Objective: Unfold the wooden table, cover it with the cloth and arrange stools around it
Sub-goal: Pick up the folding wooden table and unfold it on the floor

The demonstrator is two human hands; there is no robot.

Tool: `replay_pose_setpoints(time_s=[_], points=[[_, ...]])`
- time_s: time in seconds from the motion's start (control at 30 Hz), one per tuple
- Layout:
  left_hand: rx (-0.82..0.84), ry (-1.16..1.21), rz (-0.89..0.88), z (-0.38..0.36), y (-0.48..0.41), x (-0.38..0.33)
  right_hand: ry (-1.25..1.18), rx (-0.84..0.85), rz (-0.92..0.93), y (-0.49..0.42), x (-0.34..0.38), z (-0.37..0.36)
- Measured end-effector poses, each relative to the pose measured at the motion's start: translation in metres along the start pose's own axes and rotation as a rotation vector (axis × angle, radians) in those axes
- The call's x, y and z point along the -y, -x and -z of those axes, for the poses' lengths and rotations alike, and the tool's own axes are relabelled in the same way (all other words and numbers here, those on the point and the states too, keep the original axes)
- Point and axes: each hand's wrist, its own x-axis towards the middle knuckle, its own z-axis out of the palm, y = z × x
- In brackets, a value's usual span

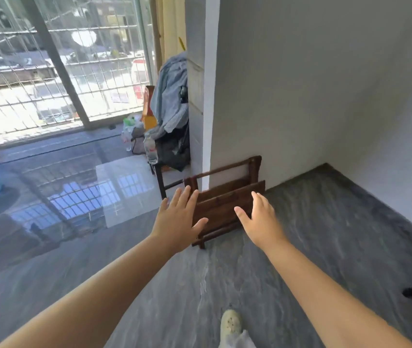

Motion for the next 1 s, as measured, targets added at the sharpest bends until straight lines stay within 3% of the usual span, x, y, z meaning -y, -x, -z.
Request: replay_pose_setpoints(time_s=[0.3,0.7,1.0], points=[[0.093,0.144,0.141,-0.064,-0.176,0.020,0.000,0.185,-0.111,-0.204,-0.036,-0.034],[0.223,0.181,0.152,-0.216,-0.350,0.113,-0.026,0.330,-0.245,-0.385,-0.066,-0.192],[0.258,0.205,0.094,-0.299,-0.434,0.150,-0.405,0.234,-0.616,-0.475,-0.082,-0.286]])
